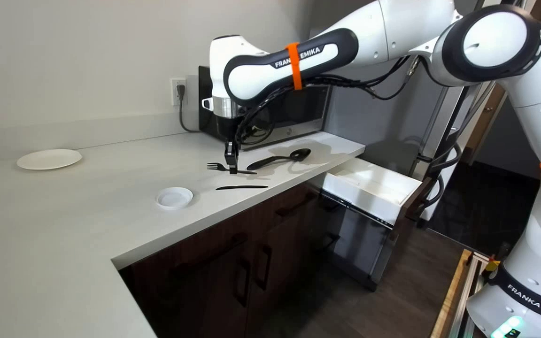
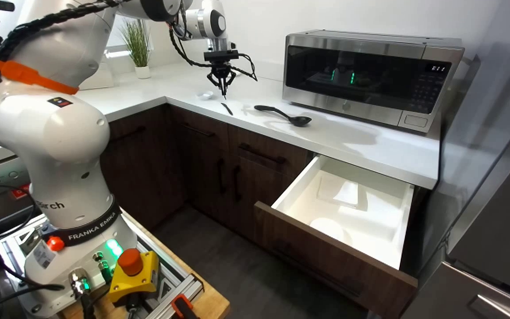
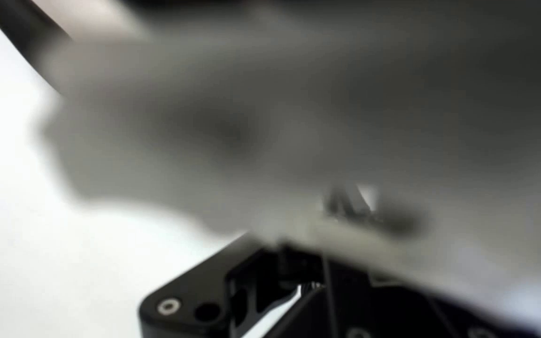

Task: Put the fork in the drawer

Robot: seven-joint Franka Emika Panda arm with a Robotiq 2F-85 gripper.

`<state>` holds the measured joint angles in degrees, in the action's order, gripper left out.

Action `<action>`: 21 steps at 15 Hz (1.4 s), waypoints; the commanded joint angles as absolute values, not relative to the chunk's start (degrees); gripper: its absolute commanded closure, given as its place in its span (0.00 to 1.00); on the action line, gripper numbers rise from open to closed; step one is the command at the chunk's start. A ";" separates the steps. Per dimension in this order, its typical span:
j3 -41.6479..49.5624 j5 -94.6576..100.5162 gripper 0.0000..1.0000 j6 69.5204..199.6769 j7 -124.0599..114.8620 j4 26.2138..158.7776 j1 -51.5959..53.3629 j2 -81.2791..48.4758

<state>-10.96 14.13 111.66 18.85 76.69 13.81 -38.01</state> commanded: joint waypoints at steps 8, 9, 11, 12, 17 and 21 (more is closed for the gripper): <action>-3.32 6.28 0.99 111.49 5.47 107.48 3.17 -12.45; -4.37 8.57 0.99 109.69 7.23 99.96 5.12 -17.75; -3.82 8.40 0.95 109.65 7.96 101.01 3.87 -16.60; -3.94 8.40 0.95 109.65 7.97 100.64 4.00 -16.82; -3.36 7.43 0.99 109.93 6.87 99.92 3.77 -17.14; 1.85 6.55 0.99 111.74 4.36 103.09 -1.75 -14.04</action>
<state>-1.13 7.98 110.34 5.50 100.20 2.16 -16.73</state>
